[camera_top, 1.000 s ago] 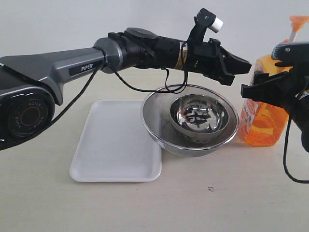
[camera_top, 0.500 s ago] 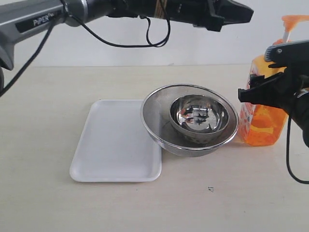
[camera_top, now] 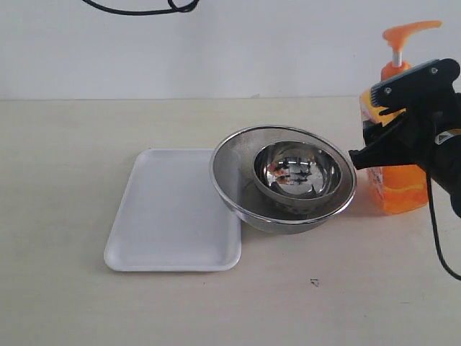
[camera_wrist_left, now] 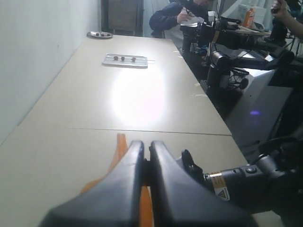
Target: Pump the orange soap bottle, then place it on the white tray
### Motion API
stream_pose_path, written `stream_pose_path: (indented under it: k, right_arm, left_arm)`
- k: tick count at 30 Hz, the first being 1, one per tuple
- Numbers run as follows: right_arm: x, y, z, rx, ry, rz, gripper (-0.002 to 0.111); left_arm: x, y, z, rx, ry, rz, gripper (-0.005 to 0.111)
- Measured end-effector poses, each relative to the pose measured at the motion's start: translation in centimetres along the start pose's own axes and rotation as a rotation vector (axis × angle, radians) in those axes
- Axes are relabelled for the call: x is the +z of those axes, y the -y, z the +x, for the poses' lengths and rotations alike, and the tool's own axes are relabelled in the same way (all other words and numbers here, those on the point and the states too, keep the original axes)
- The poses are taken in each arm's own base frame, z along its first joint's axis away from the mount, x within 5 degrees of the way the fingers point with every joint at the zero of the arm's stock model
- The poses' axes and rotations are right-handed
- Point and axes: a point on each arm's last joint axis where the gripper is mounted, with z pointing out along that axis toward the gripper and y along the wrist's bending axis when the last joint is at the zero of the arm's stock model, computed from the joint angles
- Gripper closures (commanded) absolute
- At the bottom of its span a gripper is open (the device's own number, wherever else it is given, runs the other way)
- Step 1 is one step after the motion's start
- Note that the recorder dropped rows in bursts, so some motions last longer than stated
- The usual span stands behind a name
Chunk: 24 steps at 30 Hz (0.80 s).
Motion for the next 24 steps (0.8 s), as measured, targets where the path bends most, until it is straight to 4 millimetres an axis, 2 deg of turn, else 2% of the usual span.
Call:
stream_pose_path:
  k: [3,9,16,24]
  right_arm:
    - [0.0,-0.3,0.2,-0.079,-0.024,-0.03,0.108]
    - [0.0,-0.5,0.4,-0.166,-0.037,-0.057,0.108]
    - [0.0,-0.6,0.5,-0.186,-0.045,-0.069,0.108]
    - [0.0,-0.6,0.5,-0.196,-0.047,-0.073,0.108]
  left_arm:
    - [-0.7,-0.3,-0.1,-0.045,0.003,-0.015,0.102]
    - [-0.1,0.1,-0.2,-0.115,0.002,0.0,0.102]
    - [2.8,1.3,-0.5,-0.107,0.01,0.0,0.102]
    - [5.9,0.0,-0.1,-0.097,0.072,-0.267,0.102]
